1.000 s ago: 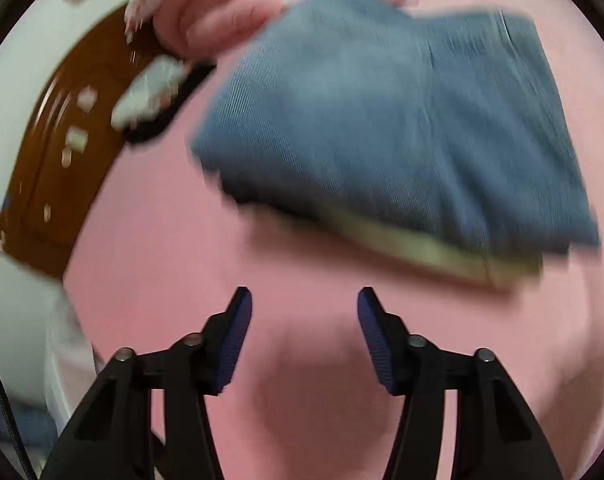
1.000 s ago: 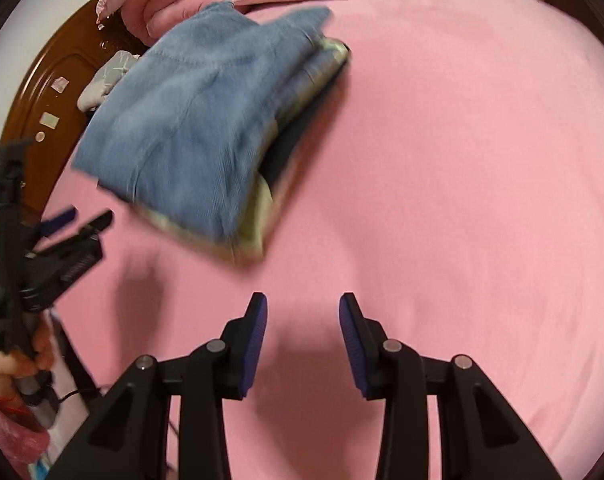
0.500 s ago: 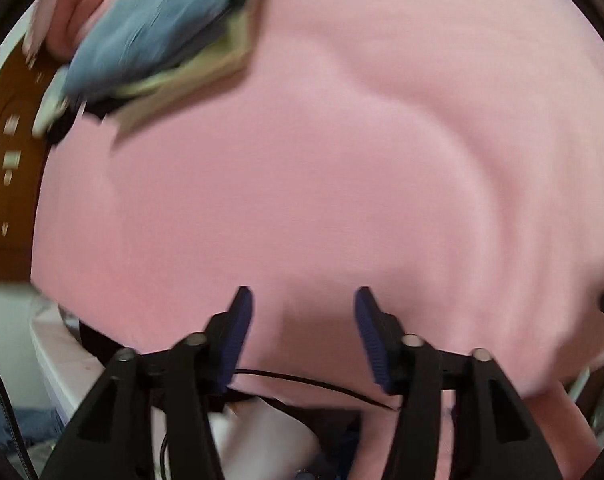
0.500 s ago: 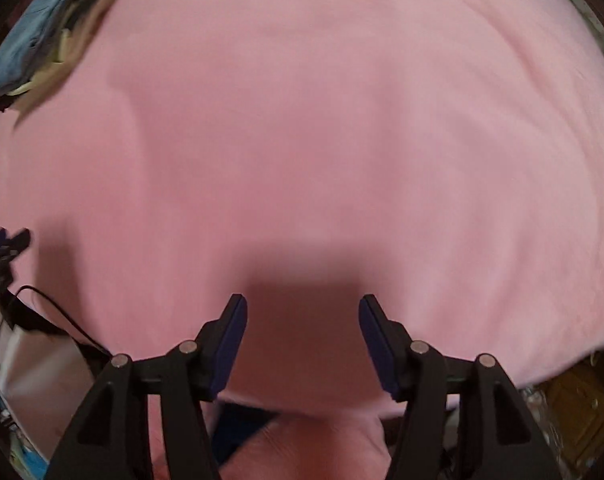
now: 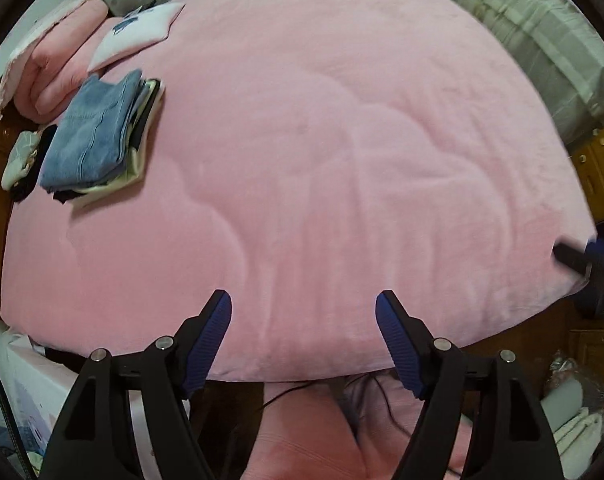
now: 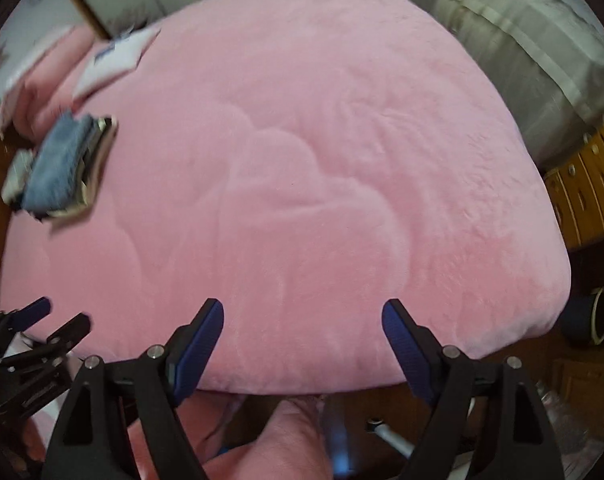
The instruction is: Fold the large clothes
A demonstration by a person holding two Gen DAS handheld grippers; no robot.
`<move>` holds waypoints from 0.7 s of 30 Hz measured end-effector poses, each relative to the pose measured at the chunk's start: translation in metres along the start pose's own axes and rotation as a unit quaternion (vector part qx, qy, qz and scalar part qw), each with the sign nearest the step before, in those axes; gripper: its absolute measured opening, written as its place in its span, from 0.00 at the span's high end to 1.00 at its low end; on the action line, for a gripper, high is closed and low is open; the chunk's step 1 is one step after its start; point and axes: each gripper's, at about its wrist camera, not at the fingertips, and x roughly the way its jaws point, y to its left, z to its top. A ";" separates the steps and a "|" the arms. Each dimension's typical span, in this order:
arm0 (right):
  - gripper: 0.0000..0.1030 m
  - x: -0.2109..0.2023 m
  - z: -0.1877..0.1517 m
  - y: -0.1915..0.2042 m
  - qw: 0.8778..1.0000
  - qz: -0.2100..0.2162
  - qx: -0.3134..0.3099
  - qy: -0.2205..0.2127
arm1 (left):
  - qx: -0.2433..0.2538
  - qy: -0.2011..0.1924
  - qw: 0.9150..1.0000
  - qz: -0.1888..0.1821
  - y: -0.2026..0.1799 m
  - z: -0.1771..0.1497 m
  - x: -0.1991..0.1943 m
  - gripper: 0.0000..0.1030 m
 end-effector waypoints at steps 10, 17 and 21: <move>0.20 -0.020 -0.033 0.042 0.998 -0.010 -0.053 0.023 | 0.029 -0.011 0.999 0.033 -0.017 -0.005 -0.049 0.28; 0.20 -0.039 -0.028 0.057 0.996 -0.019 -0.084 0.015 | -0.009 -0.028 0.999 0.024 -0.004 -0.013 -0.081 0.21; 0.20 -0.051 -0.022 0.061 0.996 -0.025 -0.086 0.007 | -0.036 -0.039 0.999 0.013 0.006 -0.015 -0.096 0.21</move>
